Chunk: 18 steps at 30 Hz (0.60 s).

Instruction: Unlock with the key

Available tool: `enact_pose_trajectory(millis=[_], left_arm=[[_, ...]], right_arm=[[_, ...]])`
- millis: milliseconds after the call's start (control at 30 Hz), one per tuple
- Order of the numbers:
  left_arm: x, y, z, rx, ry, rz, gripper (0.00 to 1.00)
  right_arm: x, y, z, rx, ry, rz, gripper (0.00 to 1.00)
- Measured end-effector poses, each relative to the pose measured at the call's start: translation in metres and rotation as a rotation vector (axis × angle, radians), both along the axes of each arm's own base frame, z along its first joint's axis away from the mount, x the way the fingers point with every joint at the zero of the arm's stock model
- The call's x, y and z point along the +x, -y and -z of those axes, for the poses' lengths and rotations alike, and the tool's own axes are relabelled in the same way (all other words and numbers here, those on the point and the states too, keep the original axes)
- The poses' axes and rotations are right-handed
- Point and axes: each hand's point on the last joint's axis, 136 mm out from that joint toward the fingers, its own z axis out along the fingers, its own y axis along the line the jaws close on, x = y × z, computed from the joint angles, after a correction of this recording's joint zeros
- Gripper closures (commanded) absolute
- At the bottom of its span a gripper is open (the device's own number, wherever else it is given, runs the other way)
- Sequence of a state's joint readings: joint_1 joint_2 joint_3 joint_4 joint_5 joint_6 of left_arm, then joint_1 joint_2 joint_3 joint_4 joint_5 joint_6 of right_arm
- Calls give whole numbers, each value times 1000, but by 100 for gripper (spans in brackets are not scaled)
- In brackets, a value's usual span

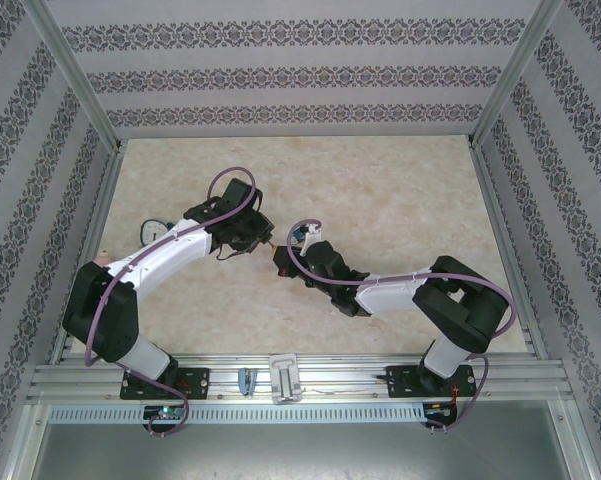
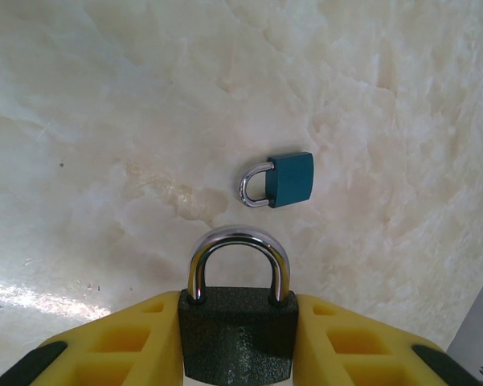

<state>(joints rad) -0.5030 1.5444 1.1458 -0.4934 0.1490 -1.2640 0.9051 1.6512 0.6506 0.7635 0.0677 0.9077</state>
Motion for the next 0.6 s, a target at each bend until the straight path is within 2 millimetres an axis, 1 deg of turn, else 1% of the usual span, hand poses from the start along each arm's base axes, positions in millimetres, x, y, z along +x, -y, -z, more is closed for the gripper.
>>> enact_pose_trajectory(millis=[300,600], left_arm=[[1,1,4,5,-10,1,68],[4,-3,3,25,5,-12,69]], right_arm=[[1,1,3,42,-51,19,100],[5,-4,1,55,-79,32,100]])
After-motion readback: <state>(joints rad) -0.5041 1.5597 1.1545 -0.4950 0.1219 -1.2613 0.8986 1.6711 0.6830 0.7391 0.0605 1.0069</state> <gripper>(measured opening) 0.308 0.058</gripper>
